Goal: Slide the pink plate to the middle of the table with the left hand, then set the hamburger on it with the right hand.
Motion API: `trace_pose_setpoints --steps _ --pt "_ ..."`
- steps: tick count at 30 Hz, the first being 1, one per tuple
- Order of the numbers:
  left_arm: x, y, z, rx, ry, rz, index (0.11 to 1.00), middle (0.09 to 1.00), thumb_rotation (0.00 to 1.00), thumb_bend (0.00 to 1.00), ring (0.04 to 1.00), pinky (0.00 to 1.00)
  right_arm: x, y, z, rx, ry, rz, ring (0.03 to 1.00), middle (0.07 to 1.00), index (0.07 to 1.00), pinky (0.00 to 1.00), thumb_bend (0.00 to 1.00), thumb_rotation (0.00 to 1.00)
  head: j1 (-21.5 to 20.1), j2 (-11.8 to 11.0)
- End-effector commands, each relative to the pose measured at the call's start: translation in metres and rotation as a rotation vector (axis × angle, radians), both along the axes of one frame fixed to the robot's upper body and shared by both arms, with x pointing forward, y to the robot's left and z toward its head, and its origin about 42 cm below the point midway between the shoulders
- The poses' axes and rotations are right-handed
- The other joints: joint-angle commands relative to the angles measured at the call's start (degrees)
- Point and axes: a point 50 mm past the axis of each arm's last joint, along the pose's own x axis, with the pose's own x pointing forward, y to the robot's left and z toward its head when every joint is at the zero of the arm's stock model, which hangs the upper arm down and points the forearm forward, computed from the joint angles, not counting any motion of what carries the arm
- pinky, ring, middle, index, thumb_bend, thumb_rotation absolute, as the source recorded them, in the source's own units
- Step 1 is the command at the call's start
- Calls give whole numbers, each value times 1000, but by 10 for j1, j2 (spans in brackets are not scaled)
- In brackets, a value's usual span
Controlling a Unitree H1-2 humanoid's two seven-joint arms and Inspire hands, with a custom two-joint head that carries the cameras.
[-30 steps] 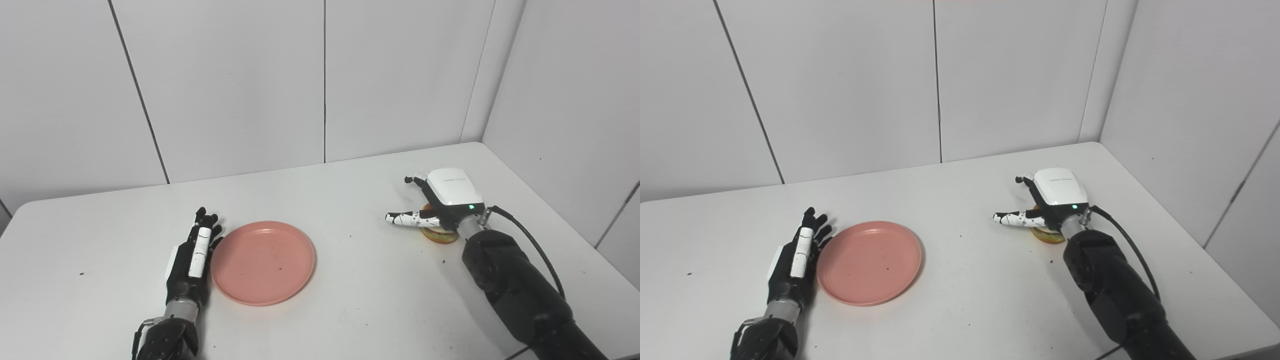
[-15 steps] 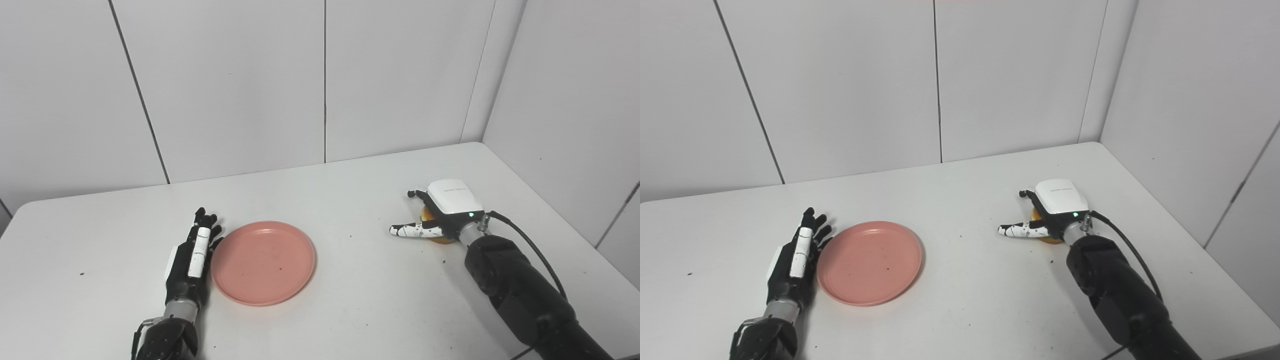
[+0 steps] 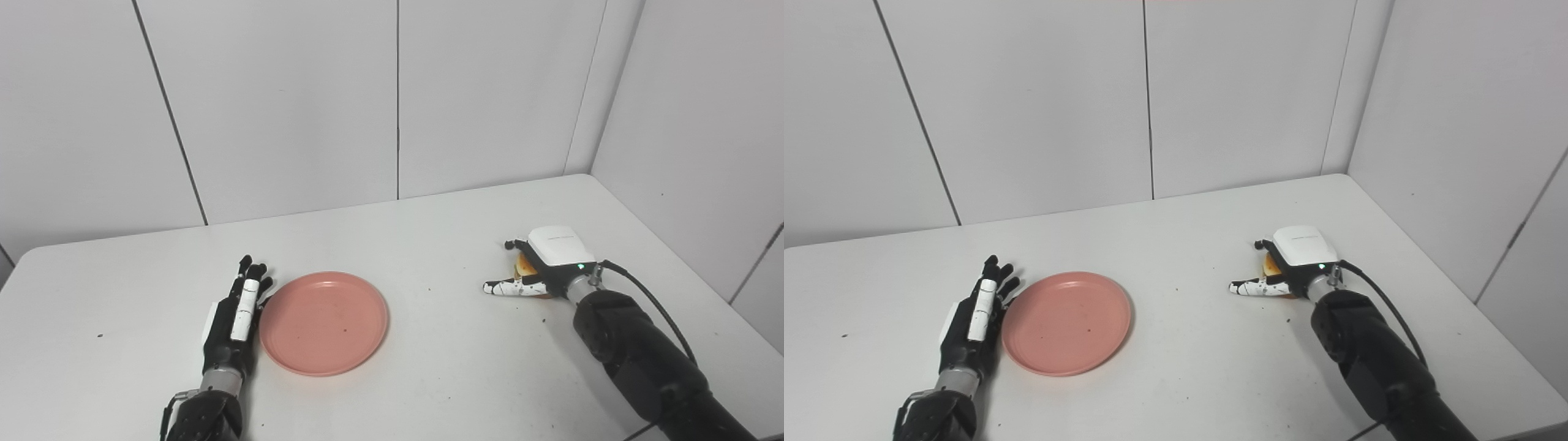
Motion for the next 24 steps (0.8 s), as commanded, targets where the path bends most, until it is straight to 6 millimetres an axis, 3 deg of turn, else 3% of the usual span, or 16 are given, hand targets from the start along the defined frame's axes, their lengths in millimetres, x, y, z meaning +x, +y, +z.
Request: trace_pose_setpoints --steps 1,3,4,5,9,11,24 --pt "1 -5 0 0 32 -23 1000 956 849 872 930 784 11 -7 26 -11 -56 -39 807 800 770 799 861 909 0 0" --pt "1 -5 0 1 33 -23 1000 955 853 872 927 793 11 -8 25 8 -49 -51 799 798 772 760 864 904 0 0" --pt "1 -4 0 0 33 -23 1000 954 851 871 927 782 11 -9 24 28 -47 -62 777 792 773 661 865 878 1 2" --pt "2 -4 1 -2 34 -22 1000 954 850 871 927 781 11 -9 24 43 -45 -71 774 791 773 650 864 874 1 2" --pt "2 -4 2 -4 30 -22 1000 951 839 869 913 674 13 -11 21 64 -50 -95 723 778 763 570 808 799 1 2" --pt "2 -4 2 5 28 -26 1000 958 853 870 924 742 13 -12 20 69 -58 -99 688 765 748 542 756 758 2 3" --pt "4 -3 5 1 23 -30 1000 961 847 863 926 738 14 -14 11 92 -61 -109 647 730 715 541 708 655 3 5"
